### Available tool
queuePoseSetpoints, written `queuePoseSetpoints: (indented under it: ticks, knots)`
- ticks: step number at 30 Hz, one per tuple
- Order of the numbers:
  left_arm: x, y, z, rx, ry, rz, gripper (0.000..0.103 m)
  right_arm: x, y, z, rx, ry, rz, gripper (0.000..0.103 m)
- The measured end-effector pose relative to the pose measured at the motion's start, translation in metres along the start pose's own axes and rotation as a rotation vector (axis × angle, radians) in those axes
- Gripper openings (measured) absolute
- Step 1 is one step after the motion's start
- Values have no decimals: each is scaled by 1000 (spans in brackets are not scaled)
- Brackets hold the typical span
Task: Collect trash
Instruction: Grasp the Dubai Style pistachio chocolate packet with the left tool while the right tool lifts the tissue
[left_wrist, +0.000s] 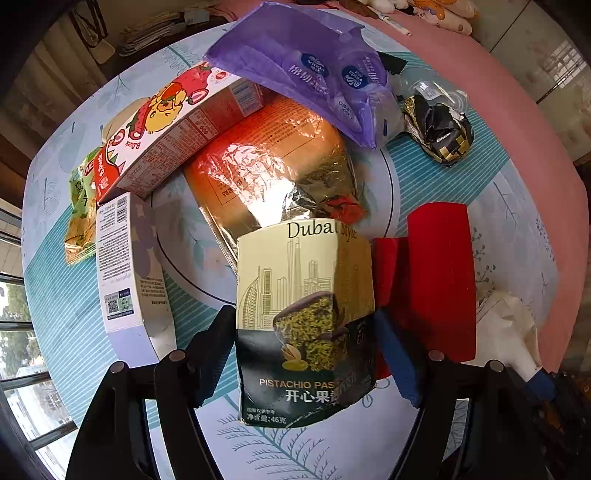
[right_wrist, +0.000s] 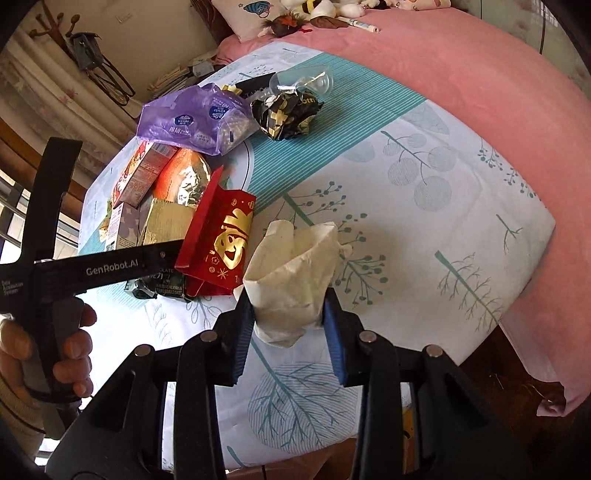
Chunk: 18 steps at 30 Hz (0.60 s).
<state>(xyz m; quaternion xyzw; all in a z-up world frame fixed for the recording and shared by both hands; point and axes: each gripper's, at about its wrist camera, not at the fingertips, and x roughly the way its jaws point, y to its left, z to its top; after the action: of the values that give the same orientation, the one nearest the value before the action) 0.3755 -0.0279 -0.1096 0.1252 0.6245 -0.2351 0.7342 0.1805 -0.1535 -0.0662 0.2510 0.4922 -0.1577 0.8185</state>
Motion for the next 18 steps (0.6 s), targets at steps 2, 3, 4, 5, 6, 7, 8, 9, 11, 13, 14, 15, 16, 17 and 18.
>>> queuePoseSetpoints:
  ticks: [2, 3, 4, 5, 6, 7, 8, 9, 11, 13, 14, 15, 16, 17, 18]
  knots:
    - [8, -4, 1, -1, 27, 22, 77, 1, 1, -3, -4, 8, 4, 32]
    - [12, -5, 1, -3, 37, 29, 77, 2, 1, -4, -7, 10, 5, 32]
    - [14, -6, 0, -7, 43, 34, 77, 2, 2, -4, -10, 12, 6, 32]
    - [17, -7, 0, -14, 47, 32, 74, 2, 2, -5, -12, 14, 7, 32]
    - [19, -7, -1, -19, 50, 25, 68, 2, 3, -5, -14, 15, 8, 32]
    - [18, -8, -3, -20, 46, 31, 65, 2, 3, -5, -17, 15, 10, 32]
    - [17, -9, -4, -15, 36, 31, 55, 1, 3, -5, -20, 15, 11, 32]
    - [17, -10, -5, -14, 36, 29, 55, 1, 2, -5, -23, 16, 13, 32]
    - [10, -7, -9, -28, 18, 32, 55, 0, 1, -5, -30, 17, 19, 32]
    - [2, -7, -14, -33, 1, 45, 54, -2, 0, -5, -36, 19, 26, 32]
    - [-3, -8, -17, -35, -6, 50, 54, -3, 0, -4, -40, 21, 31, 32]
    - [-10, -9, -21, -37, -16, 56, 54, -5, 0, -5, -47, 23, 37, 32]
    - [-17, -8, -27, -38, -28, 61, 54, -7, 0, -5, -56, 24, 42, 32]
    - [-23, -9, -31, -40, -39, 67, 54, -10, 0, -4, -67, 25, 49, 32]
    - [-31, -12, -37, -42, -51, 70, 54, -12, 0, -4, -80, 27, 56, 32]
